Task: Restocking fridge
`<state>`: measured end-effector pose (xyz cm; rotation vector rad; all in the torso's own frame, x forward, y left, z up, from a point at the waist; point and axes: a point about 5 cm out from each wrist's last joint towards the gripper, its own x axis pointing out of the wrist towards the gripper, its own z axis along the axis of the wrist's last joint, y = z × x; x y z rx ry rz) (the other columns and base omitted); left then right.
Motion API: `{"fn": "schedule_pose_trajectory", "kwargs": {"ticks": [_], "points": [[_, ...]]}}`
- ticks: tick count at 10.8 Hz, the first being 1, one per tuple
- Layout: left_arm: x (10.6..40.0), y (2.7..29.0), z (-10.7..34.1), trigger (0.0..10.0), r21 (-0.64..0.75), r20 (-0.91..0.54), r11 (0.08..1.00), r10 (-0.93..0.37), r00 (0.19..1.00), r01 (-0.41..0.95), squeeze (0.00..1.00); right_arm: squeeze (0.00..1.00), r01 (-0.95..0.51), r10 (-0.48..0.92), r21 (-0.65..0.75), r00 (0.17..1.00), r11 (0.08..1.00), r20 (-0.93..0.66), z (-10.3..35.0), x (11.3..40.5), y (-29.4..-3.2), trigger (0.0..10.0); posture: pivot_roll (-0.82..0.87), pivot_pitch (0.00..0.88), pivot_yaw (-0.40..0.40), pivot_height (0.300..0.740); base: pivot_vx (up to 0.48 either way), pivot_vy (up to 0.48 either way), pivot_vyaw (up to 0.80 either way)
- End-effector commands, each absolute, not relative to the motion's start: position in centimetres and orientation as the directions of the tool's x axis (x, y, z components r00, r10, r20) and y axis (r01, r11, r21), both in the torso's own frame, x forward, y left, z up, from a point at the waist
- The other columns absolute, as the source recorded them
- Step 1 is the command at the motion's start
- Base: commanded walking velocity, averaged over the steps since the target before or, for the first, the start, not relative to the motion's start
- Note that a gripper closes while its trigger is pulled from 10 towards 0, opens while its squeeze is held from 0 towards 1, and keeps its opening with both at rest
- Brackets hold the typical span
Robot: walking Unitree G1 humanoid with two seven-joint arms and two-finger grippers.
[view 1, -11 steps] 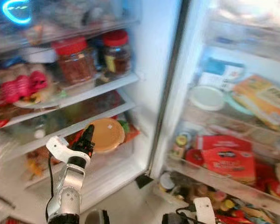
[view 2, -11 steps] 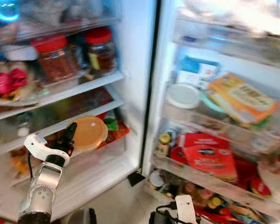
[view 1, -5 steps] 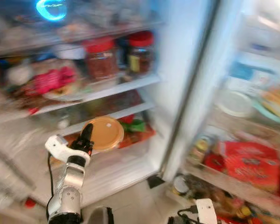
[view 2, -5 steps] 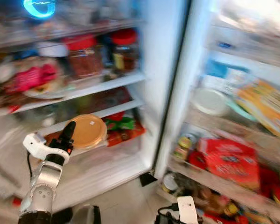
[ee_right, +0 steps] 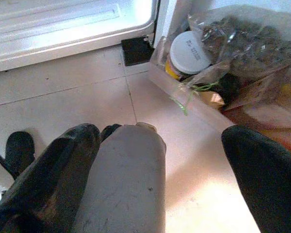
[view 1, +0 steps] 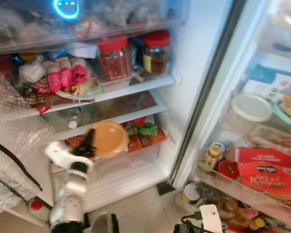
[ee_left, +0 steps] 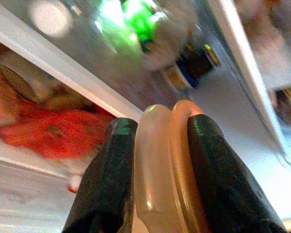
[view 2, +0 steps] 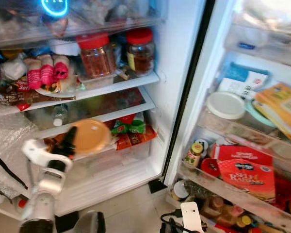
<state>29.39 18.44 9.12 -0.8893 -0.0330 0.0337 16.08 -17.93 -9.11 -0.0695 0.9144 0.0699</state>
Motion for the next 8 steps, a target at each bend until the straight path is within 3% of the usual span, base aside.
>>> {"fn": "schedule_pose_trajectory", "kwargs": {"ticks": [1, 6, 8], "points": [[29.45, 19.14, 9.27, 10.0, -0.771, 0.021, 0.636, 0.062, 0.998, -0.023, 0.00, 0.00, -0.112, 0.054, -0.001, 0.485, 0.994, -0.873, -10.64, 12.60, -17.17, 10.0, -0.17, 0.066, -0.007, 0.631, 0.000, 0.000, 0.80], [29.54, 19.05, 9.25, 10.0, -0.772, 0.022, 0.636, 0.057, 0.998, -0.019, 0.00, 0.00, -0.113, 0.054, 0.000, 0.480, 0.994, -0.875, -10.67, 12.52, -17.15, 10.0, -0.17, 0.058, -0.007, 0.631, 0.000, 0.000, 0.78], [29.55, 19.00, 9.25, 10.0, -0.772, 0.022, 0.635, 0.055, 0.998, -0.018, 0.00, 0.00, -0.106, 0.055, 0.004, 0.481, 0.994, -0.875, -10.68, 12.50, -17.14, 10.0, -0.17, 0.058, -0.007, 0.631, 0.000, 0.000, 0.00]]}}
